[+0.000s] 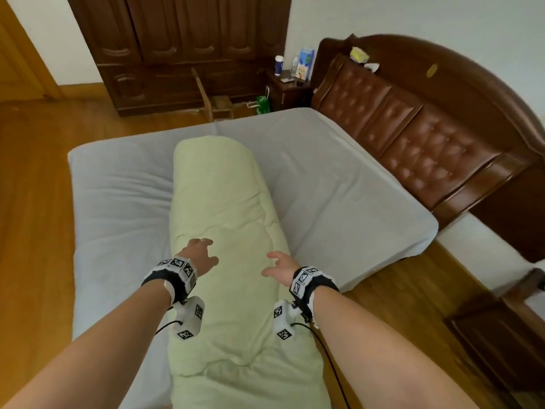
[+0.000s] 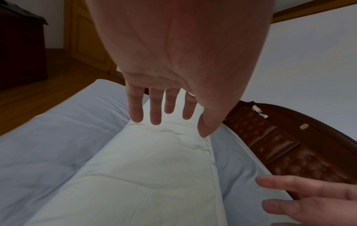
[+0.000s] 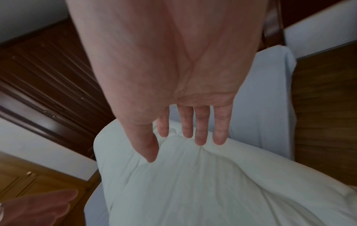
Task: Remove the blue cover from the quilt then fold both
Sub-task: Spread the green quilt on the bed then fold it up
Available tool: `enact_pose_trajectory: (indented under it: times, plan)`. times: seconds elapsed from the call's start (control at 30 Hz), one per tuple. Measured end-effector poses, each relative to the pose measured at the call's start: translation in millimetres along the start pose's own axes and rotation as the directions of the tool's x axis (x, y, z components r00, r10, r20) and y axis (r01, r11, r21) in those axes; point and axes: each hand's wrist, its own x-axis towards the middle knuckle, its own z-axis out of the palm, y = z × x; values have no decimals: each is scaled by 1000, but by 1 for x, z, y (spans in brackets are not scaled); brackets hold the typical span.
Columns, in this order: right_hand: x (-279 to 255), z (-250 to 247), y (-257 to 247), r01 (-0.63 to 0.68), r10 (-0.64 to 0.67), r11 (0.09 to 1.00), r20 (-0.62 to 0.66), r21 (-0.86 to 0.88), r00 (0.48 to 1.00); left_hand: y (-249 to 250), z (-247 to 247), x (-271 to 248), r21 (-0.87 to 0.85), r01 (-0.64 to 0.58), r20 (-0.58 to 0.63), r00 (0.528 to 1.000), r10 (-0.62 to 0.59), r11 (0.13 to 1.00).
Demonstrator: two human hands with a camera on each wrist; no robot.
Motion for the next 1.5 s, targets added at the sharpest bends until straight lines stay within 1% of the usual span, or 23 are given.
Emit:
enact_pose_trajectory:
  times: [0.1,0.17,0.23,0.33,0.43,0.5,0.6,0.67,0.77,0.8,0.87,0.97,1.07,1.13,1.2,1.3,1.33,1.4,1.5]
  plan:
    - [20,-13,3,56,-52,997,64,-62,997,10,5,-1,-15,53,2,999,-53,999]
    - [29,-21,14,101,-87,989,117,-111,989,22,13,-11,-23,118,-12,993,-118,993]
    - [35,-30,29,144,-119,979,176,-142,977,37,24,-26,-55,174,-41,984,-176,983]
    - [39,-47,52,208,-164,964,247,-164,955,67,50,-58,-101,217,-58,973,-224,971]
    - [31,-59,72,254,-188,945,291,-206,938,90,79,-93,-126,275,-4,961,-278,953]
    - [24,-64,83,265,-182,933,319,-242,930,99,92,-113,-144,311,34,950,-310,939]
    - [14,-67,87,303,-200,913,349,-272,915,103,103,-133,-189,356,32,934,-357,915]
    - [7,-66,86,329,-214,890,347,-316,913,103,106,-141,-216,384,8,920,-391,898]
    - [-3,-67,80,373,-239,847,354,-380,904,103,109,-144,-302,408,-40,898,-439,862]
    - [-1,-69,78,387,-251,828,349,-406,903,104,112,-144,-332,416,-61,886,-460,846]
    - [9,-73,75,403,-263,783,336,-473,904,109,123,-145,-400,452,-53,857,-513,797]
    - [25,-82,58,419,-286,725,314,-546,905,113,130,-138,-438,466,-33,846,-531,769]
    - [56,-96,24,414,-295,711,294,-569,909,109,121,-104,-407,512,-22,822,-569,756]
    - [93,-109,-4,422,-307,704,291,-571,906,109,109,-64,-379,543,-28,803,-595,750]
    - [141,-119,-35,434,-315,699,301,-568,900,112,99,-13,-375,561,-26,789,-614,738]
    - [229,-120,-93,451,-328,703,313,-550,891,113,89,75,-414,606,36,757,-652,680]
    - [260,-116,-111,450,-322,694,317,-562,892,110,89,103,-420,627,67,742,-667,656]
    - [318,-101,-148,446,-319,672,313,-591,895,98,85,155,-429,678,114,696,-709,597]
    - [393,-68,-189,440,-301,629,320,-641,898,71,88,214,-402,770,211,605,-768,496]
